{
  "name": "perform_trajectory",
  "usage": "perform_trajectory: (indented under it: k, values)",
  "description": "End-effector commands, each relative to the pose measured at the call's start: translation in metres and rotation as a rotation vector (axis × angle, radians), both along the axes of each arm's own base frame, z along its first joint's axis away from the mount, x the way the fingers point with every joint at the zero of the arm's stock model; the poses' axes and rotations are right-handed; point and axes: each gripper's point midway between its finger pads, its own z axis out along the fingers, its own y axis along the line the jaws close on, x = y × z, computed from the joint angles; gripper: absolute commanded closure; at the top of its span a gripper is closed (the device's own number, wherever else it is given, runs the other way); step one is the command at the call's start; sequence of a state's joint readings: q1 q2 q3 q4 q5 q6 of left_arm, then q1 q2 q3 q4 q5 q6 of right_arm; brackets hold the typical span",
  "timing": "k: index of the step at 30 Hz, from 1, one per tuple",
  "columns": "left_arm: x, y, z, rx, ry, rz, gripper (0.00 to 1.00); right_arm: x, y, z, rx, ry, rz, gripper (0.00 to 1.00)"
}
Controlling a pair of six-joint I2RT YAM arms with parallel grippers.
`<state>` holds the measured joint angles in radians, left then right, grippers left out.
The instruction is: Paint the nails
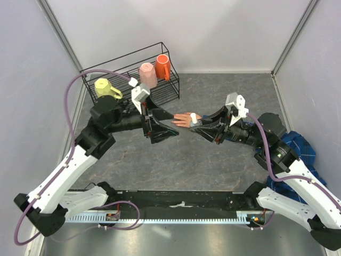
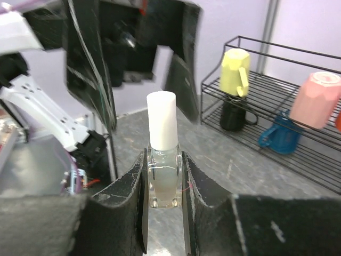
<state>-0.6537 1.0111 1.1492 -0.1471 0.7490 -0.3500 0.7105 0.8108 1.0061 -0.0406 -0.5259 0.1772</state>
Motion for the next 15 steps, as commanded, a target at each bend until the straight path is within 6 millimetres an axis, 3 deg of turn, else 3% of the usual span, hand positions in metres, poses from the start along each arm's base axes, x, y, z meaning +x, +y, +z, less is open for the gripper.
perform_trajectory:
  k: [1,3,5,11,15]
  values:
    - [0.026,0.023,0.036,-0.092,0.104,0.283,0.12,0.012,-0.008,0.011,-0.036,-0.075,-0.078,1.0]
    - [0.031,0.021,0.047,-0.15,0.212,0.322,0.25,0.02,-0.012,0.014,-0.034,-0.073,-0.134,1.0]
    - [0.026,0.011,0.054,-0.171,0.247,0.328,0.3,0.029,-0.017,0.016,-0.026,-0.063,-0.187,1.0]
    - [0.047,0.007,0.058,-0.156,0.186,0.555,0.2,0.054,-0.022,0.015,-0.016,0.006,-0.314,1.0]
    - [0.056,-0.008,0.059,-0.148,0.151,0.598,0.22,0.063,-0.018,0.011,-0.027,0.029,-0.334,1.0]
